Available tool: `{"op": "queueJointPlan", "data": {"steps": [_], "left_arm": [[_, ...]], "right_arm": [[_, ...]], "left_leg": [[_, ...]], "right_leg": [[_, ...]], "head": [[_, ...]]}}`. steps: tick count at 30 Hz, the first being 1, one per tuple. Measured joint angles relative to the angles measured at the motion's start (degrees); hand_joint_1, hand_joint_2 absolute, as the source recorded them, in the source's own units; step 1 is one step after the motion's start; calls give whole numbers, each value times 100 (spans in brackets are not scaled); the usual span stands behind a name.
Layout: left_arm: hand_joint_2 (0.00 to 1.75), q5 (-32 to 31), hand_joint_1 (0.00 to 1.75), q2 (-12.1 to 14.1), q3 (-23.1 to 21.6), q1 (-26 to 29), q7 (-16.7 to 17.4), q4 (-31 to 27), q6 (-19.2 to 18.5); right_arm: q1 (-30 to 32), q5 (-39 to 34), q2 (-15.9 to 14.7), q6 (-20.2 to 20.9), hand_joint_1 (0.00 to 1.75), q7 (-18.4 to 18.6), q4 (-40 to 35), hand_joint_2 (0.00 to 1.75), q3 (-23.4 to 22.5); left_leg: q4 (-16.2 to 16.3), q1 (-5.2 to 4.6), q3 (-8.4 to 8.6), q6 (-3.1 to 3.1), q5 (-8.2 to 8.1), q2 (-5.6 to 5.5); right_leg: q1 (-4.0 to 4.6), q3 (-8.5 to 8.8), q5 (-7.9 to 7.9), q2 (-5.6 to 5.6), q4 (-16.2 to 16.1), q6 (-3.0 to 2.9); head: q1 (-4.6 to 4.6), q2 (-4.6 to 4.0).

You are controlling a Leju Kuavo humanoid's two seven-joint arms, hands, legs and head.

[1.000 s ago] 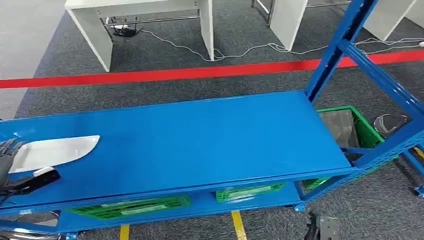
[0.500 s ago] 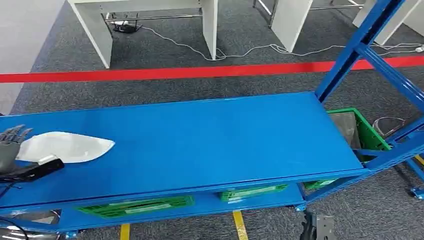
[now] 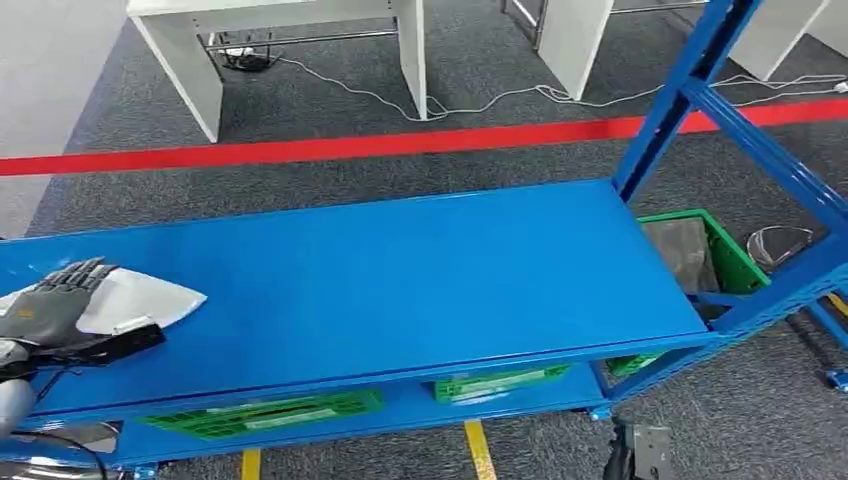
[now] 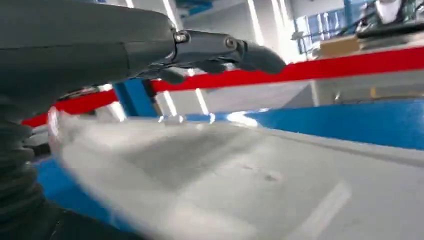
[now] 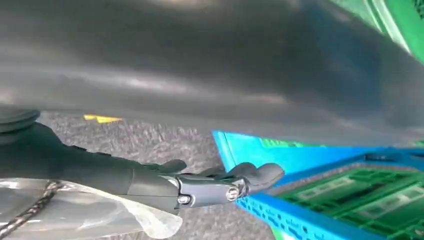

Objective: Take the parts from the cabinet and place them on the table.

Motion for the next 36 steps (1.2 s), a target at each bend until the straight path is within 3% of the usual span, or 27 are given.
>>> {"op": "queueJointPlan", "data": {"steps": [1, 2, 4, 5, 6, 7, 10, 12, 13, 15, 16, 17, 18, 19, 21, 22, 23, 26, 27, 28, 30, 31, 32, 33, 34, 36], "left_arm": [[175, 35, 0, -22, -28, -6, -31, 31, -9], [175, 63, 0, -37, -76, -18, -74, 54, -20], [175, 129, 0, -52, -146, -61, -171, 81, -81], [175, 168, 166, -55, -170, -85, -210, 87, -123], [175, 269, 175, -55, -208, -101, -260, 100, -243], [175, 387, 175, -59, -271, -118, -291, 131, -372], [175, 769, 175, -37, -369, -124, -363, 135, -777], [175, 936, 175, 15, -422, -102, -380, 133, -931], [175, 1010, 175, 44, -433, -69, -389, 133, -966], [175, 1086, 175, 74, -450, -33, -406, 122, -986], [175, 1104, 175, 92, -463, -16, -406, 120, -997], [175, 1112, 175, 107, -465, 10, -404, 118, -997], [175, 1117, 175, 125, -465, 30, -400, 114, -997], [175, 1117, 175, 149, -465, 48, -391, 109, -997], [175, 1117, 175, 179, -465, 86, -376, 96, -997], [175, 1121, 175, 223, -465, 103, -369, 89, -999], [175, 1126, 175, 243, -468, 117, -367, 87, -1016], [175, 1134, 175, 293, -468, 177, -356, 85, -1023], [175, 1134, 175, 311, -470, 195, -354, 81, -1032], [175, 1136, 175, 321, -476, 215, -354, 81, -1036], [175, 1178, 175, 319, -483, 260, -343, 81, -1051], [175, 1189, 175, 319, -483, 276, -343, 81, -1058], [175, 1207, 175, 319, -483, 283, -343, 81, -1069], [175, 1255, 175, 326, -481, 284, -345, 76, -1095], [175, 1305, 175, 352, -479, 286, -365, 70, -1134], [175, 1460, 175, 433, -472, 290, -433, 22, -1268]], "right_arm": [[9, 11, 0, 9, 0, 0, 2, 0, 2], [14, 18, 0, 13, 0, 0, 7, 0, 0], [7, 24, 0, 17, 0, 0, 15, 0, 2], [2, 26, 0, 17, 0, 0, 15, 0, 2], [-3, 26, 0, 17, 0, 0, 17, 0, 4], [-16, 20, 0, 15, 0, 0, 17, 0, 2], [-15, -4, 0, -4, 0, 0, 22, 0, -7], [-19, -24, -4, -13, 0, 0, 22, 0, -7], [-23, -37, -15, -24, 0, 0, 22, 0, -9], [-3, -48, -17, -26, 0, 0, 22, 0, -9], [11, -50, -17, -28, 0, 0, 24, 0, -9], [22, -50, -20, -28, 0, 0, 24, 0, -11], [25, -48, -31, -28, 0, 0, 26, 0, -13], [20, -46, -41, -28, 0, 0, 26, 0, -15], [9, -42, -63, -28, 0, 0, 26, 0, -17], [-4, -37, -63, -26, 0, 0, 28, 0, -15], [-4, -35, -63, -24, 0, 0, 30, 0, -15], [14, -35, -70, -20, 0, 0, 31, 0, -22], [3, -37, -70, -22, 0, 0, 31, 0, -31], [-13, -35, -72, -20, 0, 0, 31, 0, -31], [-11, -33, -70, -20, 0, 0, 31, 0, -31], [-5, -31, -70, -20, 0, 0, 31, 0, -31], [-2, -26, -72, -22, 0, 0, 31, 0, -31], [-4, -24, -72, -24, 0, 0, 31, 0, -33], [-6, -20, -72, -31, 0, 0, 31, 0, -33], [-23, -9, -70, -33, 0, 0, 31, 0, -33]], "left_leg": [[337, 3, -161, -12, -94, 0], [402, 8, -198, -22, -38, 0], [-259, 28, 104, -22, 426, 0], [-786, 38, 360, -16, 688, 0], [-1247, 47, 573, -2, 812, 0], [-1359, 6, 636, 13, 739, -3], [-1378, -42, 620, 131, 746, -14], [-1466, -14, 666, 225, 799, -2], [-1469, -14, 664, 261, 803, 5], [-1469, -21, 655, 286, 800, 14], [-1467, -24, 654, 287, 800, 16], [-1466, -25, 660, 287, 799, 17], [-1465, -24, 664, 286, 799, 17], [-1463, -22, 669, 280, 798, 17], [-1442, -17, 688, 231, 780, 16], [-1410, -65, 664, 180, 762, 11], [-1385, -64, 649, 157, 769, 7], [-1409, -40, 662, 85, 799, -2], [-1357, -22, 647, 54, 724, 0], [-1140, -21, 557, 34, 554, 0], [-240, -21, 167, 7, 104, 0], [189, -22, -29, 9, -54, 0], [437, -22, -139, 23, -97, 0], [369, -26, -103, 52, 26, -1], [51, -39, 47, 90, 252, -1], [-1001, -94, 554, 190, 756, -2]], "right_leg": [[1, 1, -2, 0, 3, -1], [-2, 11, -6, -1, 4, 3], [-8, 41, -19, 1, 11, 22], [-11, 64, -33, 1, 12, 42], [-11, 77, -47, 1, 12, 65], [24, 54, -61, 7, 37, 97], [-21, 55, -37, 2, 9, 189], [-38, -11, -144, 6, 116, 236], [-35, -144, -338, -5, 390, 244], [-40, -576, -783, -7, 1348, 263], [-42, -757, -920, -7, 1740, 273], [-42, -812, -903, -8, 1856, 279], [-44, -733, -765, -10, 1705, 284], [-59, -544, -542, -13, 1332, 286], [-110, 31, -108, -32, 252, 315], [-86, 138, -221, -19, 88, 327], [-95, 145, -179, 4, 85, 254], [-75, 134, -161, 2, 100, 162], [-88, 142, -139, -11, 83, 114], [-84, 138, -141, -8, 83, 78], [-60, 127, -141, -10, 83, 46], [-45, 122, -143, -12, 84, 39], [-26, 124, -143, -15, 84, 30], [-11, 133, -147, -16, 84, 24], [-1, 146, -150, -15, 84, 20], [0, 179, -158, -15, 84, 17]], "head": [[-2, 0], [2, 0], [0, 0], [-2, 0], [0, 0], [0, 0], [13, 0], [11, 0], [26, 0], [24, 0], [31, 0], [24, 0], [28, 0], [28, 0], [31, 0], [35, 0], [13, 0], [22, 0], [20, 0], [11, 0], [11, 0], [13, 0], [11, 0], [18, 0], [13, 0], [13, 0]]}}
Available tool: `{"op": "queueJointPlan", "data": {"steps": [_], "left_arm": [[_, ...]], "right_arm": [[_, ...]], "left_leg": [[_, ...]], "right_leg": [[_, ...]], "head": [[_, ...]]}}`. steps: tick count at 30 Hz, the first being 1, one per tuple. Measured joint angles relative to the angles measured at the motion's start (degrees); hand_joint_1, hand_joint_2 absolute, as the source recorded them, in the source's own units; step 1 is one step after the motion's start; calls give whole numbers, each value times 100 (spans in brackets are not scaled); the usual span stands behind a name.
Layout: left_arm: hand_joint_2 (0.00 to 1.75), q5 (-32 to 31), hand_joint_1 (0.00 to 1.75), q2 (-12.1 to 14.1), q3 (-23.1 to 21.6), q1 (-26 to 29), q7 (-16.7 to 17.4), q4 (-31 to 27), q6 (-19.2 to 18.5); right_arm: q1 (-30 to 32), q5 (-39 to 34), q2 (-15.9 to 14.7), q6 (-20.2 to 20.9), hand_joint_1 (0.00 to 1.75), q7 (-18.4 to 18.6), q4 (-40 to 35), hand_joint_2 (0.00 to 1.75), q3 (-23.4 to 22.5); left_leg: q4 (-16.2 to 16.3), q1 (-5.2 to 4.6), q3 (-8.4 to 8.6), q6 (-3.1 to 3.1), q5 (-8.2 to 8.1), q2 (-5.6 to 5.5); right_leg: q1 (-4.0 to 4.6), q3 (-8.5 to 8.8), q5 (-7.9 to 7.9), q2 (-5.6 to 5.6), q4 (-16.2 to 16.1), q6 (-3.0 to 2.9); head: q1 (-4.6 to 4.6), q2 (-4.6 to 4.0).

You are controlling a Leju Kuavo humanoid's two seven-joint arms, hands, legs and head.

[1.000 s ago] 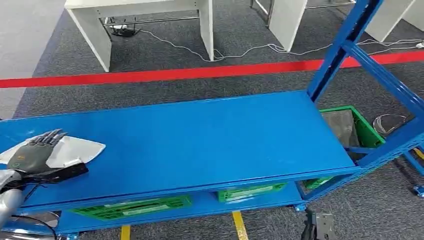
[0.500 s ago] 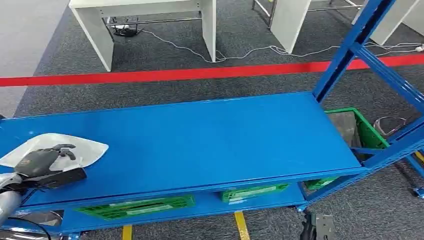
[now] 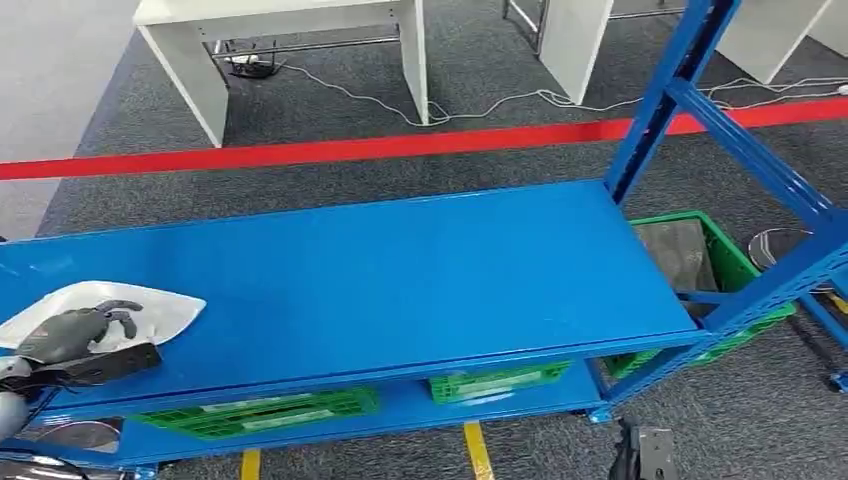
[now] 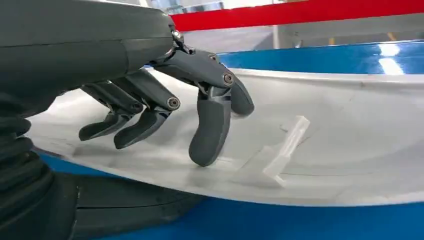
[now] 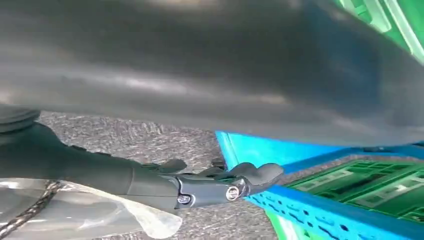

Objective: Take the parts from the cabinet and place them on the table.

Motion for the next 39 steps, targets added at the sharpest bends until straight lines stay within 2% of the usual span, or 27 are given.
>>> {"op": "queueJointPlan", "data": {"steps": [1, 2, 5, 6, 7, 8, 10, 11, 12, 13, 15, 16, 17, 18, 20, 22, 23, 25, 26, 27, 28, 31, 33, 35, 36, 38, 39], "left_arm": [[175, 125, 175, 85, 15, 3, -68, -44, -114], [175, 304, 175, 148, 28, 30, -168, -111, -222], [175, 596, 175, 225, 125, 208, -354, -374, -49], [175, 644, 175, 196, 182, 276, -406, -505, 64], [175, 668, 175, 135, 236, 316, -428, -632, 165], [175, 677, 175, 98, 269, 336, -435, -729, 219], [175, 677, 175, 25, 310, 426, -435, -834, 239], [175, 677, 175, -11, 328, 468, -435, -874, 243], [175, 677, 175, -42, 332, 493, -435, -900, 243], [175, 677, 175, -72, 339, 506, -435, -931, 243], [175, 677, 175, -105, 367, 520, -441, -981, 247], [175, 688, 175, -107, 384, 527, -452, -1009, 258], [175, 736, 175, -114, 419, 534, -476, -1027, 297], [175, 793, 175, -145, 450, 546, -518, -1051, 344], [175, 1013, 175, -247, 544, 544, -646, -1182, 522], [175, 1355, 175, -412, 658, 544, -815, -1384, 635], [175, 1520, 175, -511, 723, 516, -904, -1496, 695], [175, 1762, 175, -737, 809, 496, -1012, -1677, 792], [175, 1871, 175, -834, 848, 495, -1058, -1779, 855], [175, 1977, 175, -968, 883, 496, -1101, -1890, 920], [175, 2064, 175, -1076, 920, 491, -1125, -1990, 977], [175, 2283, 175, -1365, 1029, 394, -1158, -2316, 1141], [175, 2384, 175, -1558, 1093, 315, -1173, -2498, 1311], [175, 2448, 175, -1708, 1148, 275, -1187, -2673, 1470], [175, 2474, 175, -1769, 1169, 257, -1191, -2745, 1522], [175, 2526, 175, -1917, 1206, 176, -1219, -2900, 1646], [175, 2566, 175, -1972, 1222, 137, -1241, -2970, 1732]], "right_arm": [[-12, 9, 2, 0, 0, 0, 2, 0, 0], [-31, 17, 4, 7, 0, 0, 2, 0, 2], [-18, 15, 4, 9, 0, 0, 9, 0, 2], [-22, 13, 4, 11, 0, 0, 9, 0, 2], [-24, 9, 4, 11, 0, 0, 9, 0, 2], [-25, 7, 4, 9, 0, 0, 9, 0, 2], [-15, 7, 4, 11, 0, 0, 9, 0, 2], [1, 7, 4, 11, 0, 0, 9, 0, 2], [16, 7, 4, 11, 0, 0, 9, 0, 2], [27, 6, 4, 13, 0, 0, 9, 0, 2], [22, 7, 2, 11, 0, 0, 7, 0, 2], [17, 6, 2, 13, 0, 0, 9, 0, 2], [4, 0, 4, 15, 0, 0, 9, 0, 2], [6, -9, 4, 15, 0, 0, 11, 0, 2], [44, -29, 2, 22, 0, 0, 7, 0, 0], [36, -42, 2, 24, 0, 0, 2, 0, -4], [30, -42, 4, 28, 0, 0, -2, 0, -4], [39, -44, 9, 31, 0, 0, -2, 0, -2], [48, -44, 9, 28, 0, 0, -2, 0, -2], [54, -46, 9, 24, 0, 0, -2, 0, -2], [52, -46, 13, 18, 0, 0, -2, 0, -2], [45, -61, 44, -11, 0, 0, -17, 0, -2], [35, -76, 63, -33, 0, 0, -22, 0, -2], [57, -79, 90, -50, 0, 0, -28, 0, -2], [55, -79, 98, -55, 0, 0, -31, 0, 0], [49, -83, 101, -72, 0, 0, -44, 0, 0], [44, -87, 103, -77, 0, 0, -44, 0, 0]], "left_leg": [[-291, -39, 142, 41, -24, -1], [-405, -45, 176, 56, -40, 4], [-427, -74, 155, 77, -22, 8], [-551, -11, 194, 90, 50, 21], [-577, -16, 201, 106, 63, 37], [-575, -7, 187, 126, 70, 37], [-569, -7, 176, 129, 67, 40], [-566, -2, 172, 129, 66, 40], [-565, 8, 173, 122, 62, 41], [-562, 20, 176, 110, 54, 39], [-511, 53, 179, 61, 19, 33], [-467, 54, 168, 10, -17, 31], [-385, 23, 121, -31, -43, 24], [-397, 25, 95, -49, -24, 24], [-399, 36, 100, -75, -14, 24], [-294, 57, 68, -124, -139, 24], [-7, 58, -55, -144, -326, 24], [940, 65, -477, -170, -760, 24], [1338, 66, -664, -170, -890, 24], [1495, 69, -745, -163, -872, 24], [1377, 72, -693, -151, -725, 24], [-43, 71, -59, -78, 66, 23], [-321, 35, 45, -54, -43, 10], [-299, 21, 6, -33, -45, 3], [-340, 30, 15, 2, -23, 4], [-385, 56, 36, 76, 9, 17], [-383, 55, 31, 98, 11, 18]], "right_leg": [[-2, 0, -3, -2, -3, 5], [18, -32, -6, 12, 8, 21], [-14, -52, 27, 13, -32, 109], [-4, -84, -23, 13, 7, 132], [-4, -167, -140, 9, 138, 155], [-6, -318, -341, 11, 461, 180], [-20, -746, -722, 10, 1353, 227], [-24, -936, -802, 7, 1701, 254], [-28, -972, -717, 5, 1720, 272], [-37, -875, -505, 0, 1477, 290], [-71, -435, 22, -11, 519, 318], [-82, -248, 102, -32, 98, 335], [-59, -146, 36, -14, -6, 295], [-52, -184, 44, -3, 45, 220], [-34, -197, 39, -1, 53, 165], [-65, -172, 73, 0, 19, 78], [-62, -170, 67, -3, 19, 39], [-50, -168, 61, -4, 20, 21], [-45, -168, 60, -4, 21, 18], [-39, -161, 59, -2, 21, 18], [-35, -154, 58, 6, 21, 18], [-30, -109, 38, 27, 22, 44], [5, -163, 37, 42, 45, 94], [-11, -182, 60, 33, 14, 158], [-8, -175, 56, 33, 11, 191], [-16, -325, -153, 21, 260, 239], [-17, -510, -367, 20, 663, 253]], "head": [[9, 0], [0, 0], [2, 0], [11, 0], [11, 0], [24, 0], [11, 0], [18, 0], [13, 0], [15, 0], [18, 0], [22, 0], [44, 0], [17, 0], [20, 0], [13, 0], [-11, 0], [-9, 0], [-9, 0], [-6, 0], [-7, 0], [-6, 0], [-7, 0], [0, 0], [2, 0], [15, 0], [24, 0]]}}
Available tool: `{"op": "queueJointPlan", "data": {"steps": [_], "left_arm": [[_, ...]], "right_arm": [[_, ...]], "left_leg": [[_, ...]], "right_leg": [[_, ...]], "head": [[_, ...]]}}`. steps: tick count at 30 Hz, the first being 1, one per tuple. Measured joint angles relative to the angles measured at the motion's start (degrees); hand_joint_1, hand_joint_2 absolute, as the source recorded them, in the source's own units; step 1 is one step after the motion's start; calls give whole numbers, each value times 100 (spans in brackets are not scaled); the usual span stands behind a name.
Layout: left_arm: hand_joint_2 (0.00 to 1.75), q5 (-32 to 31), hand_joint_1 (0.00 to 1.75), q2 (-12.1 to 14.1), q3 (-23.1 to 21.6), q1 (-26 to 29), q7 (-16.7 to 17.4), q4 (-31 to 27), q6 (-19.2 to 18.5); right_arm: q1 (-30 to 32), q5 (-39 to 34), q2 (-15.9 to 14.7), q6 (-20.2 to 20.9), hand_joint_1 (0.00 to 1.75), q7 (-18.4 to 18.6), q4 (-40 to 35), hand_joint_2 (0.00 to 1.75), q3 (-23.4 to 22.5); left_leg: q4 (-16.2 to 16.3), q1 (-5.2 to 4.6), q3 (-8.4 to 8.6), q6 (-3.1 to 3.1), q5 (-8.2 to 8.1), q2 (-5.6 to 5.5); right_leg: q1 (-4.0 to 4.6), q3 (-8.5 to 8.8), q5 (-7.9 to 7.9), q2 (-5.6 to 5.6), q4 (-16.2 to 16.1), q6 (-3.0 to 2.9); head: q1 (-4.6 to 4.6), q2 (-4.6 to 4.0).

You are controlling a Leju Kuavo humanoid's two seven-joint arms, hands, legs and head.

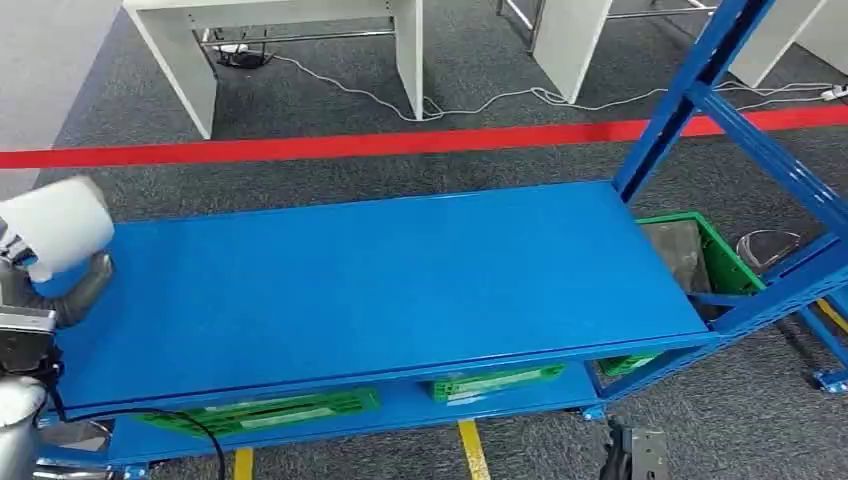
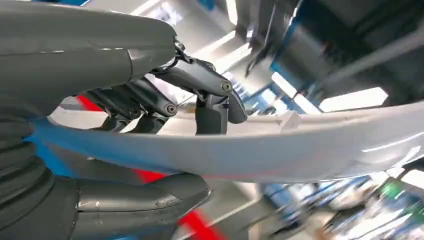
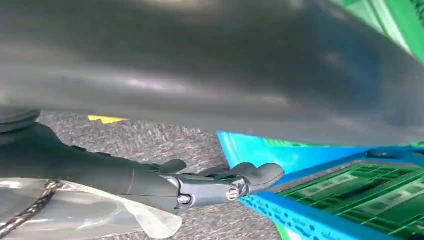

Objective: Take the parts from the cabinet and place them on the table.

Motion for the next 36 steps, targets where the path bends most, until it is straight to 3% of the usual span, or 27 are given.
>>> {"op": "queueJointPlan", "data": {"steps": [2, 3, 4, 5, 7, 9, 12, 14, 17, 18, 19, 20, 22, 23, 24, 26, 36], "left_arm": [[175, 109, 175, -138, 15, -38, -31, -120, 174], [175, 164, 175, -211, 15, -45, -33, -181, 253], [175, 205, 175, -263, 15, -52, -33, -233, 303], [175, 229, 175, -297, 15, -66, -37, -282, 363], [175, 304, 175, -378, 13, -80, -63, -402, 516], [175, 336, 175, -434, 13, -97, -85, -511, 618], [175, 386, 175, -491, 2, -92, -107, -622, 718], [175, 439, 175, -515, -2, -87, -140, -679, 810], [175, 511, 175, -542, -2, -63, -190, -706, 915], [175, 520, 175, -551, -2, -40, -194, -708, 929], [175, 533, 175, -559, -2, -23, -199, -710, 950], [175, 551, 175, -568, -2, -20, -212, -717, 996], [175, 575, 175, -585, 6, -23, -256, -756, 1104], [175, 596, 175, -588, 17, -30, -277, -795, 1162], [175, 623, 175, -596, 26, -29, -295, -817, 1208], [175, 629, 175, -601, 63, -23, -328, -850, 1324], [175, 629, 175, -601, 81, -19, -332, -856, 1357]], "right_arm": [[16, -20, 6, -22, 0, 0, 0, 0, 0], [32, -41, 20, -37, 0, 0, 0, 0, 0], [41, -54, 22, -46, 0, 0, 0, 0, 0], [43, -59, 22, -55, 0, 0, 0, 0, 0], [36, -92, 22, -76, 0, 0, -13, 0, 0], [25, -102, 39, -90, 0, 0, -30, 0, 0], [70, -111, 48, -116, 0, 0, -48, 0, 0], [68, -129, 61, -129, 0, 0, -61, 0, -2], [74, -131, 66, -131, 0, 0, -68, 0, -2], [78, -133, 66, -138, 0, 0, -70, 0, -2], [80, -136, 66, -142, 0, 0, -72, 0, -2], [79, -140, 66, -149, 0, 0, -72, 0, -2], [78, -142, 66, -153, 0, 0, -79, 0, -2], [76, -142, 70, -157, 0, 0, -81, 0, -2], [77, -144, 70, -168, 0, 0, -83, 0, -2], [90, -151, 79, -177, 0, 0, -85, 0, -2], [96, -151, 81, -179, 0, 0, -85, 0, -2]], "left_leg": [[4, -10, -5, 15, -4, 4], [7, -13, -3, 17, -3, 4], [9, -13, 2, 17, -4, 3], [25, -12, 2, 16, 4, 3], [65, -9, 3, 0, -12, 1], [154, -52, -70, -46, -27, -5], [127, -40, -89, -130, 30, -4], [300, -22, -138, -194, -228, -5], [1552, 0, -548, -261, -995, -5], [1860, 4, -620, -267, -1127, -5], [1852, 6, -552, -261, -1102, -5], [1591, 7, -369, -250, -971, -5], [537, 6, 287, -208, -581, -5], [37, 4, 598, -183, -543, -12], [-34, -38, 584, -163, -518, -14], [-17, -67, 539, -95, -463, -19], [-11, -84, 533, -73, -443, -18]], "right_leg": [[0, -463, -365, 0, 950, 26], [0, -580, -379, 0, 1166, 29], [-3, -555, -263, -3, 1094, 32], [-3, -422, -56, -3, 799, 30], [-6, 104, 466, -23, -265, 10], [2, 271, 440, -13, -594, -26], [19, 231, 489, 0, -555, -99], [-17, 212, 557, -15, -602, -201], [-3, 109, 627, -25, -600, -243], [2, 61, 663, -28, -599, -239], [7, 9, 707, -30, -598, -237], [10, -41, 752, -31, -598, -235], [11, -119, 837, -28, -598, -222], [11, -134, 880, -27, -598, -201], [42, -161, 915, -14, -587, -158], [4, -170, 991, -20, -617, -90], [-8, -167, 1020, -23, -636, -66]], "head": [[-11, 0], [-9, 0], [-13, 0], [-11, 0], [-9, 0], [-21, 0], [-20, 0], [-33, 0], [-37, 0], [-37, 0], [-37, 0], [-37, 0], [-39, 0], [-37, 0], [-31, 0], [-35, 0], [-26, 0]]}}
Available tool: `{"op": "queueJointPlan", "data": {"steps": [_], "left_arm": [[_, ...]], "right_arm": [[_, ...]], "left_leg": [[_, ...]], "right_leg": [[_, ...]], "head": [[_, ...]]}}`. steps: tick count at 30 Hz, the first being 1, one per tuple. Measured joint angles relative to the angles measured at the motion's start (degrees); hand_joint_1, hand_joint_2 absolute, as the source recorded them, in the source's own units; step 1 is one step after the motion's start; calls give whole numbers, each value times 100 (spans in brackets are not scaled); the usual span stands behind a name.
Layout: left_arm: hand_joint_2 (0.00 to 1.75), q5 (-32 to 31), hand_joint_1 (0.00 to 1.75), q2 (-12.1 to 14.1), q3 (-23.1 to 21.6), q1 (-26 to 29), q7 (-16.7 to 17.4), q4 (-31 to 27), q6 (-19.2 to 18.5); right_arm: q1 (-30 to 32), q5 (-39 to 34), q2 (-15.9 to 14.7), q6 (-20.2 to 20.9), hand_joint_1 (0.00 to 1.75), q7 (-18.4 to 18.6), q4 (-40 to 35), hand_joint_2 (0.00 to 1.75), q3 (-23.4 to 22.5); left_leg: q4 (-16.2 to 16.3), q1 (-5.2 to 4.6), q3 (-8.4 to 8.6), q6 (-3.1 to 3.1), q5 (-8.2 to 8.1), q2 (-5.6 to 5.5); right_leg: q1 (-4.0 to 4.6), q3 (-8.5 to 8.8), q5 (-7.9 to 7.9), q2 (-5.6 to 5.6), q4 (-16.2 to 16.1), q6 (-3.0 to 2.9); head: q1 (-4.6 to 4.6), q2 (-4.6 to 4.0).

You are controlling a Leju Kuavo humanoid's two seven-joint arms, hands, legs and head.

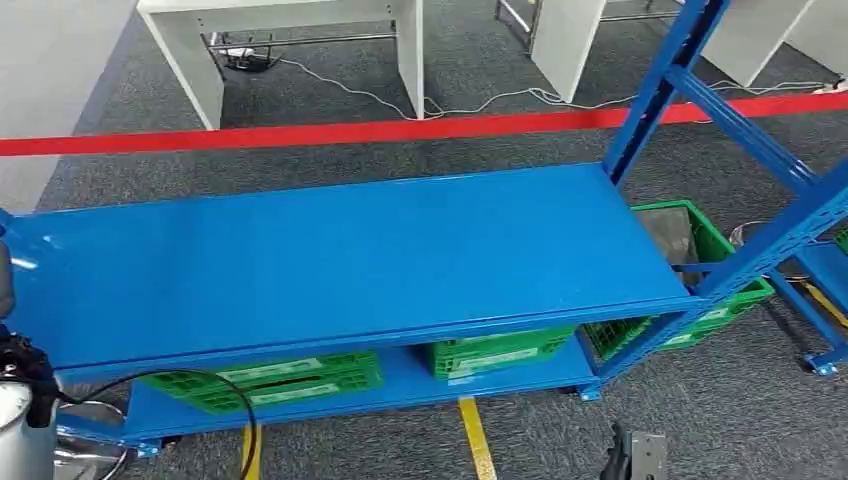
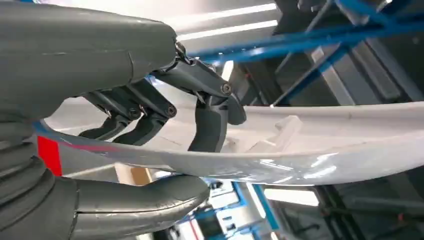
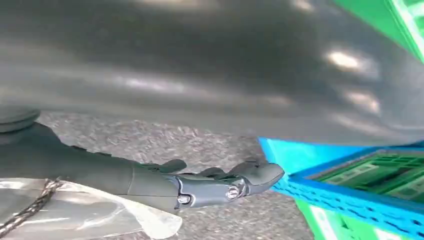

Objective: Take the parts from the cabinet and place them on the table.

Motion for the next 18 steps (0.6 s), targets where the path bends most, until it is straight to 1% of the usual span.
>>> {"op": "queueJointPlan", "data": {"steps": [1, 2, 3, 4, 5, 6, 7, 8, 9, 10, 11, 12, 13, 14, 15, 16, 17, 18], "left_arm": [[175, 2, 175, -4, 20, 8, -11, -35, 53], [175, 0, 175, -9, 22, -2, -20, -44, 72], [175, 0, 175, -15, 31, 9, -33, -88, 129], [175, -7, 175, -35, 50, 31, -44, -88, 162], [175, -18, 175, -39, 55, 38, -44, -88, 202], [175, -33, 175, -39, 57, 38, -44, -88, 251], [175, -55, 175, -39, 64, 41, -46, -107, 315], [175, -68, 175, -39, 86, 34, -50, -123, 394], [175, -81, 175, -44, 96, 22, -57, -127, 460], [175, -74, 175, -48, 99, 22, -55, -127, 527], [175, -59, 175, -50, 112, 22, -55, -127, 595], [175, -39, 175, -50, 136, 25, -55, -127, 650], [175, 6, 175, -48, 166, 13, -55, -127, 700], [175, 50, 175, -46, 188, 2, -55, -127, 752], [175, 63, 175, -48, 195, 2, -55, -127, 781], [175, 81, 175, -48, 197, 4, -55, -127, 794], [175, 90, 175, -48, 201, 4, -55, -127, 796], [175, 103, 175, -48, 203, 3, -55, -127, 803]], "right_arm": [[18, 0, 9, -4, 0, 0, 0, 0, 0], [12, -2, 9, -4, 0, 0, 0, 0, 0], [23, -7, 11, -11, 0, 0, 0, 0, 2], [30, -9, 17, -13, 0, 0, 0, 0, 2], [21, -9, 17, -15, 0, 0, 0, 0, 2], [10, -9, 17, -20, 0, 0, -4, 0, 2], [-11, -9, 17, -31, 0, 0, -11, 0, 2], [-18, -9, 20, -35, 0, 0, -13, 0, 2], [-3, -11, 22, -42, 0, 0, -13, 0, 2], [13, -18, 22, -57, 0, 0, -15, 0, 0], [30, -24, 28, -63, 0, 0, -13, 0, 0], [23, -24, 39, -66, 0, 0, -15, 0, -2], [17, -24, 42, -70, 0, 0, -15, 0, -2], [14, -22, 46, -72, 0, 0, -15, 0, 0], [15, -20, 50, -70, 0, 0, -15, 0, 0], [15, -15, 50, -72, 0, 0, -15, 0, 0], [15, -13, 50, -72, 0, 0, -15, 0, 0], [12, -13, 50, -74, 0, 0, -15, 0, 0]], "left_leg": [[-43, 2, -29, 55, 100, 5], [-88, 46, -53, 87, 159, 22], [-80, 33, -298, 176, 358, 42], [-68, 29, -611, 154, 586, 44], [-65, 33, -733, 122, 679, 42], [-56, 32, -772, 95, 726, 40], [-27, 0, -820, 60, 755, 41], [-5, 3, -829, 28, 793, 50], [-8, 13, -829, 0, 845, 58], [-12, 29, -829, -32, 876, 57], [-3, 26, -840, -71, 905, 52], [51, 48, -886, -97, 779, 39], [260, 51, -970, -132, 440, 38], [649, 66, -1060, -167, 62, 38], [1115, 79, -1158, -192, -243, 37], [1534, 90, -1223, -208, -409, 37], [1743, 96, -1215, -217, -391, 37], [1725, 99, -1111, -212, -259, 37]], "right_leg": [[3, -17, 69, 3, -36, 57], [-11, -44, 12, 2, 3, 62], [-16, -404, -992, 0, 991, 108], [-17, -293, -1005, -6, 1670, 139], [-19, 250, -707, -14, 1007, 123], [-21, 673, -718, -25, 454, 106], [-4, 1073, -910, -32, -87, 97], [-5, 1134, -986, -15, -253, 82], [6, 1084, -965, -9, -222, 72], [25, 1049, -951, -8, -194, 48], [13, 988, -895, -21, -218, -22], [-6, 948, -838, -51, -230, -94], [-4, 942, -778, -45, -231, -141], [4, 867, -710, -49, -226, -161], [18, 792, -643, -52, -219, -171], [29, 716, -589, -54, -207, -173], [38, 639, -542, -56, -191, -172], [43, 557, -501, -56, -168, -167]], "head": [[-7, 0], [-5, 0], [29, 0], [26, 0], [28, 0], [28, 0], [33, 0], [6, 0], [22, 0], [24, 0], [28, 0], [26, 0], [4, 0], [-9, 0], [0, 0], [-4, 0], [2, 0], [-2, 0]]}}
